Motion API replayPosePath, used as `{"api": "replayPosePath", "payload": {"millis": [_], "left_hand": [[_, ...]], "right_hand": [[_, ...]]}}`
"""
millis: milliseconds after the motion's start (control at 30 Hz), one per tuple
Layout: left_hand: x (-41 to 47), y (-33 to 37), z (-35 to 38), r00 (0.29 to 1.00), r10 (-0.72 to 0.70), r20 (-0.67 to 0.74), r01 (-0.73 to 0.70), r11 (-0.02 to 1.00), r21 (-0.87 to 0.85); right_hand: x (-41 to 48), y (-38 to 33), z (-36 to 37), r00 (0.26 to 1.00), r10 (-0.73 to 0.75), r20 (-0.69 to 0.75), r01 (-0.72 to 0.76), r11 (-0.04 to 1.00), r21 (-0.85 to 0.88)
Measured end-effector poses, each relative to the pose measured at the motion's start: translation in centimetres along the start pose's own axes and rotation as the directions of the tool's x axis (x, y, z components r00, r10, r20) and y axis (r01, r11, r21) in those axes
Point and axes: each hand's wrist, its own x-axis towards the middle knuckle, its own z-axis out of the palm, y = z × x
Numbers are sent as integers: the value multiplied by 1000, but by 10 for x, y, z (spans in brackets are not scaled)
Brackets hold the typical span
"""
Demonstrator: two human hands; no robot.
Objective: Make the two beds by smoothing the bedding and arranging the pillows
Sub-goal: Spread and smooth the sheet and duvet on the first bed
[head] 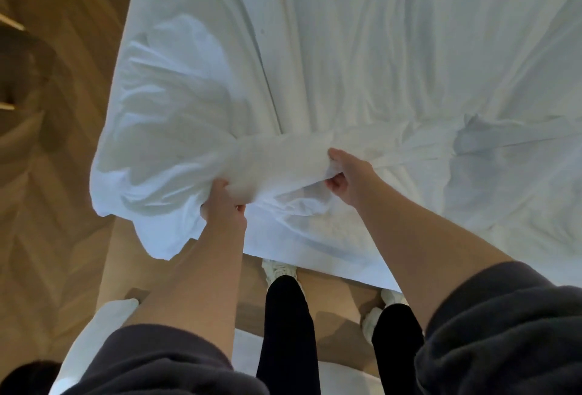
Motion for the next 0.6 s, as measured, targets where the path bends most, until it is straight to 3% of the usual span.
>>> {"api": "replayPosePath", "payload": {"millis": [100, 233, 300, 333, 367, 433, 467, 533, 600], "left_hand": [[-23, 48, 36, 946, 317, 66, -324, 926, 193], [-51, 128, 123, 684, 631, 366, -727, 557, 400], [-56, 156, 171, 551, 586, 593, -831, 327, 449], [-52, 163, 191, 515, 477, 712, -852, 192, 488], [-44, 165, 205, 503, 350, 790, -842, -9, 540], [-15, 156, 210, 557, 163, 814, -688, -458, 563], [3, 148, 203, 598, 117, 793, -598, -593, 539], [38, 132, 181, 665, 72, 743, -499, -698, 514], [68, 124, 162, 643, 71, 763, -484, -734, 476]], "right_hand": [[-9, -23, 29, 992, -108, -71, 112, 992, 50], [-29, -96, 68, 932, -305, -196, 336, 930, 150], [-27, -134, 77, 877, -456, -155, 473, 875, 102], [-21, -150, 78, 836, -543, -77, 543, 840, -19], [-14, -161, 76, 798, -602, 34, 596, 781, -187], [7, -166, 68, 750, -608, 260, 642, 574, -509], [20, -162, 63, 740, -580, 340, 630, 421, -653], [48, -141, 52, 759, -495, 422, 496, 20, -868], [69, -116, 45, 810, -376, 450, 349, -308, -885]]}}
